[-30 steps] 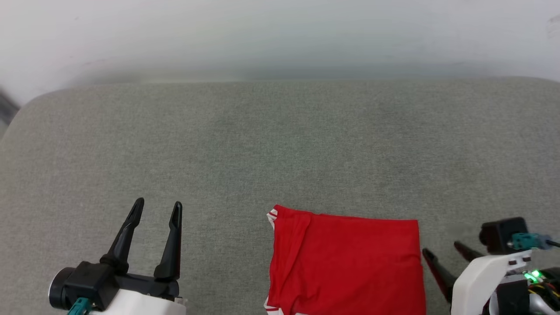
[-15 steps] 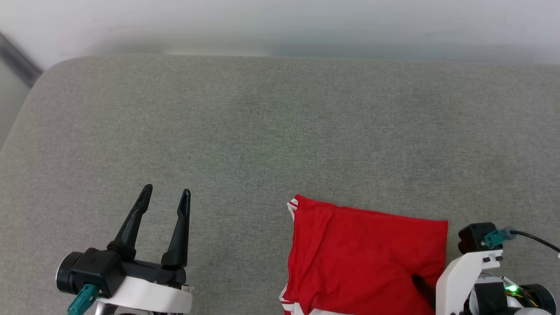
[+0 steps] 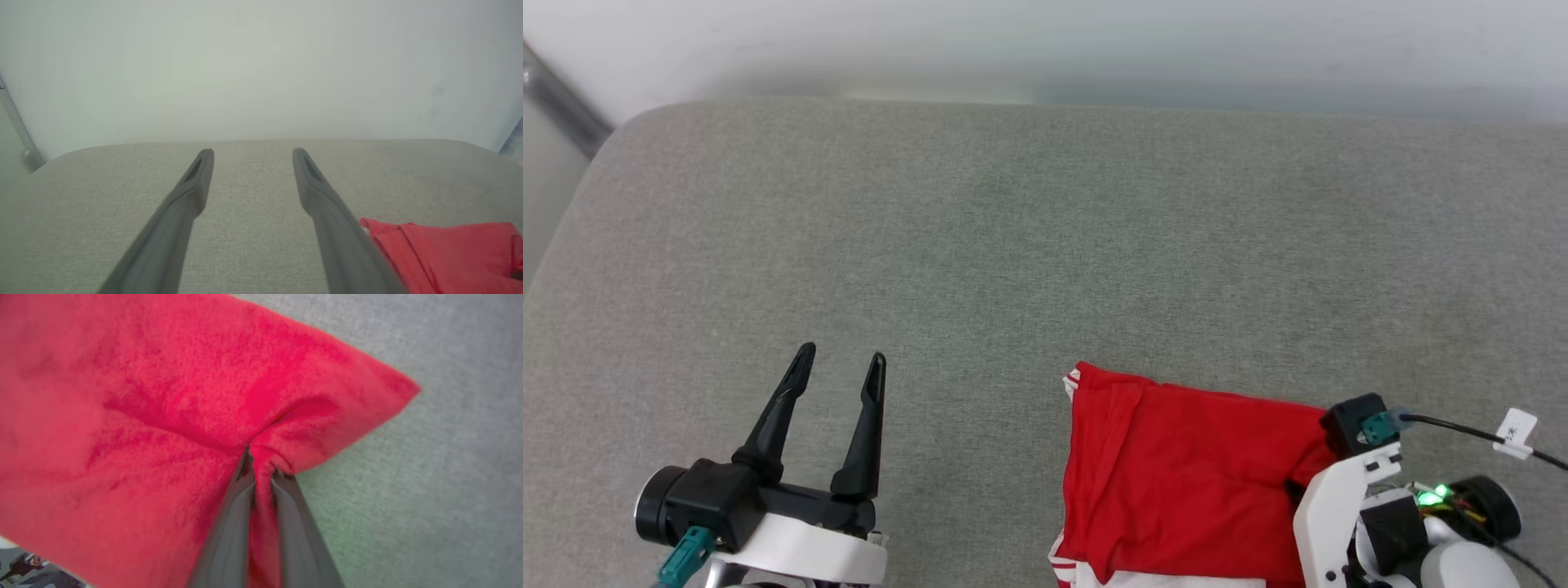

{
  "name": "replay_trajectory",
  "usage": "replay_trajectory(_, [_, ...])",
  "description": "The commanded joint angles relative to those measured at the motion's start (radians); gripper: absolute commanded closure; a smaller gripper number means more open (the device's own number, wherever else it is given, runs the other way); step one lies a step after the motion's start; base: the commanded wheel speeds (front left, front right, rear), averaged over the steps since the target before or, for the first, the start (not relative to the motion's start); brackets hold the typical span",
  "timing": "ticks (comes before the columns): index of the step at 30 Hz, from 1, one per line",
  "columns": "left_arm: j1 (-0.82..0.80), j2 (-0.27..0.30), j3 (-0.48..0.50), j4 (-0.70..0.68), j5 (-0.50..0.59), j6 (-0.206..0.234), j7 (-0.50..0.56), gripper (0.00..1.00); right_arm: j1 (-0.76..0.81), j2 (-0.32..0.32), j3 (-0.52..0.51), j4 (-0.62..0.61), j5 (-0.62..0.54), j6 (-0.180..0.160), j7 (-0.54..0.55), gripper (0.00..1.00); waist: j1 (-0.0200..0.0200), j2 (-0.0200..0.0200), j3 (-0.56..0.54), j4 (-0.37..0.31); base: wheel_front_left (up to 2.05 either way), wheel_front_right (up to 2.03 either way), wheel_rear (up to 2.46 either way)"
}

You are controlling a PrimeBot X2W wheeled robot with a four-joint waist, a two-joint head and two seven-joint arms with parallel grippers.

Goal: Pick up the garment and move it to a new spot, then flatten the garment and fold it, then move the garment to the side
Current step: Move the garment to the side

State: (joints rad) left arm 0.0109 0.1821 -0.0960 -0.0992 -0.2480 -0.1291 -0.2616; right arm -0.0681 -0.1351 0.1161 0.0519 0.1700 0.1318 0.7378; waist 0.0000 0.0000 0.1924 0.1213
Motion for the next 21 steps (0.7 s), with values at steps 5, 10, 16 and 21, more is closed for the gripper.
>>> replay_trajectory(5, [0.013, 0.002, -0.019, -0.004, 0.001, -0.002, -0.005, 0.00, -0.062, -0.115, 0.097, -0.047, -0.084, -0.002, -0.014, 1.00, 0.0000, 0.0000, -0.027, -0.050, 0.00, 0.00, 0.00])
replay_trajectory(10, [0.016, 0.005, -0.055, -0.008, 0.009, -0.002, -0.005, 0.00, -0.137, -0.273, 0.205, -0.100, -0.140, -0.002, 0.017, 1.00, 0.0000, 0.0000, -0.025, -0.119, 0.00, 0.00, 0.00])
replay_trajectory(16, [-0.023, 0.011, -0.118, -0.037, 0.022, -0.002, -0.004, 0.00, -0.250, -0.475, 0.271, -0.133, -0.143, -0.002, 0.042, 1.00, 0.0000, 0.0000, 0.029, -0.206, 0.00, 0.00, 0.00])
replay_trajectory(21, [-0.078, 0.025, -0.178, -0.067, 0.028, -0.002, -0.004, 0.00, -0.344, -0.640, 0.289, -0.106, -0.164, -0.001, 0.004, 1.00, 0.0000, 0.0000, 0.117, -0.263, 0.00, 0.00, 0.00])
